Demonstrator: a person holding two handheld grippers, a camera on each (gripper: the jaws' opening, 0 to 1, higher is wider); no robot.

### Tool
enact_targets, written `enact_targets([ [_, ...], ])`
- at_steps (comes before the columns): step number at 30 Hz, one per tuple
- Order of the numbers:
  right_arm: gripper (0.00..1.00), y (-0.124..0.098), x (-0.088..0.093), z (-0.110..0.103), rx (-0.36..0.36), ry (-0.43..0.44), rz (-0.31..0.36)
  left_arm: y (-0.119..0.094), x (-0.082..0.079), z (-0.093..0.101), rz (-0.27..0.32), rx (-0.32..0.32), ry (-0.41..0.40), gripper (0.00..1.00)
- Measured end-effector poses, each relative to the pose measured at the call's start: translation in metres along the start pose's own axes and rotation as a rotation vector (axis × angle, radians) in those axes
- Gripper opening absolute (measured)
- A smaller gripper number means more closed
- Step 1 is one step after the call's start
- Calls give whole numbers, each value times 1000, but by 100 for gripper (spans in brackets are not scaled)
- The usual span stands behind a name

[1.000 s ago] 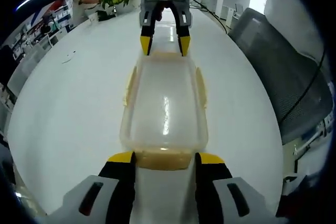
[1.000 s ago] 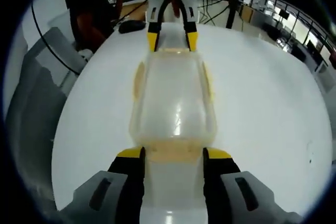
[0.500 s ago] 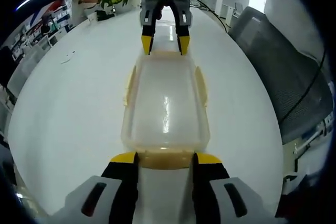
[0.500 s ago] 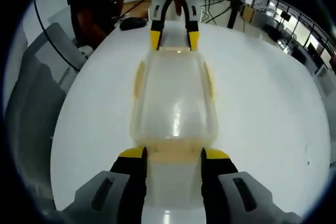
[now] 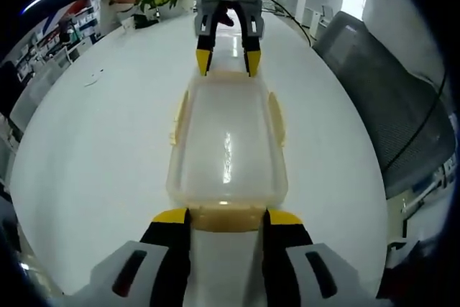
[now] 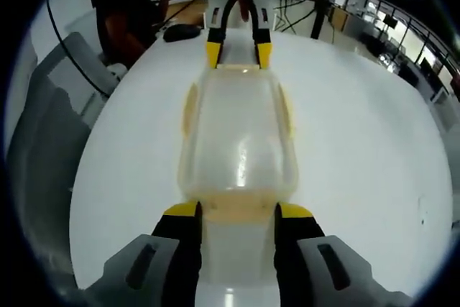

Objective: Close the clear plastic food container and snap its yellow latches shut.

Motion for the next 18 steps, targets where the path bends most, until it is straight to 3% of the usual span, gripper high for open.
enact_targets([
  [6, 35, 0, 0, 1, -1, -3, -4, 1, 1, -1, 0, -2, -1, 32],
  [11, 35, 1, -4, 1, -4, -14, -31, 0, -1, -5, -50, -4, -5, 32],
  [18, 35, -8, -17, 1, 7, -40, -53, -19, -7, -5, -96, -5, 4, 32],
])
Point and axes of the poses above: the point that each gripper's makers call its tool centre point, and the gripper's own axes: y roughly forward along the fingers, z roughly to its right, x roughly out of its underside, the point moved 6 cm from there along -y, roughly backward along the fingers, and after that the axes turned 1 degree about -y, right-handed, at the moved point
